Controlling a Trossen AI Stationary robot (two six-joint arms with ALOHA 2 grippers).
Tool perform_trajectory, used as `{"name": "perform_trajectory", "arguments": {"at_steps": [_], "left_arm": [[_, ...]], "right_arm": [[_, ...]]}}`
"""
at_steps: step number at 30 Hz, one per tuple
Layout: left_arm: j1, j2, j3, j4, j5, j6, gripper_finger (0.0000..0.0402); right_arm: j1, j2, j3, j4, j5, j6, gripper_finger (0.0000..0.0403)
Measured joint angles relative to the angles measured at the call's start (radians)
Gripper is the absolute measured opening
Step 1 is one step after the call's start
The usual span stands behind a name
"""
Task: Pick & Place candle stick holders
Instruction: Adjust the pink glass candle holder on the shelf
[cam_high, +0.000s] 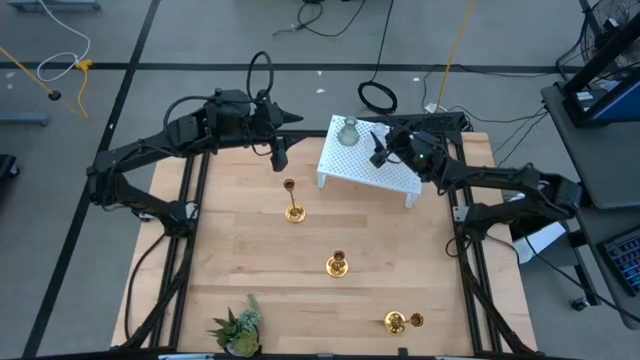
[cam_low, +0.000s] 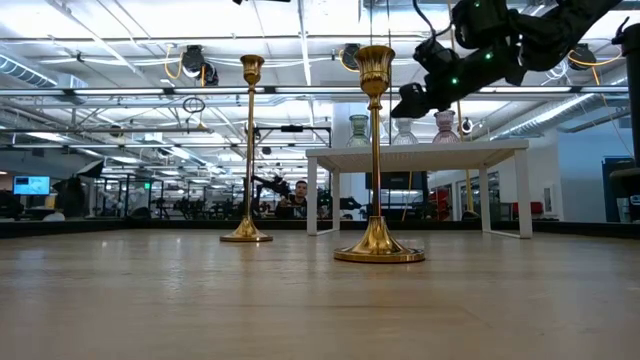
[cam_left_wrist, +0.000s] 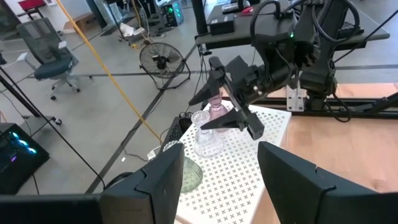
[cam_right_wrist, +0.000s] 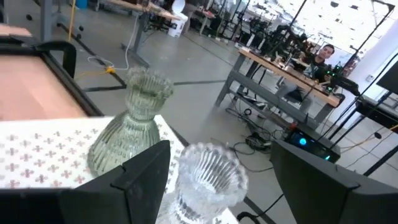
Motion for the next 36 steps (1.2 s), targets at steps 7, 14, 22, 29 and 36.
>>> {"name": "perform_trajectory", "arguments": {"at_steps": [7, 14, 22, 29, 36], "left_arm": [[0.0, 0.0, 0.0, -0.014, 0.0, 0.0, 0.0214], [0.0, 0.0, 0.0, -0.038, 0.0, -0.005, 0.0214], [0.0, 0.0, 0.0, -0.039, 0.0, -0.008, 0.0214], [0.0, 0.0, 0.0, -0.038, 0.0, -0.008, 0.0214], [0.0, 0.0, 0.0, -0.038, 0.0, -0.008, 0.0214]], "right_arm": [[0.032, -0.107, 0.0, -0.053, 0.002, 0.001, 0.027], [0.032, -0.234, 0.0, -0.282, 0.121, 0.057, 0.027], [0.029, -0.273, 0.0, -0.407, 0.157, 0.103, 0.027], [0.021, -0.273, 0.0, -0.415, 0.16, 0.103, 0.027], [0.021, -0.273, 0.0, -0.474, 0.161, 0.106, 0.027]]}}
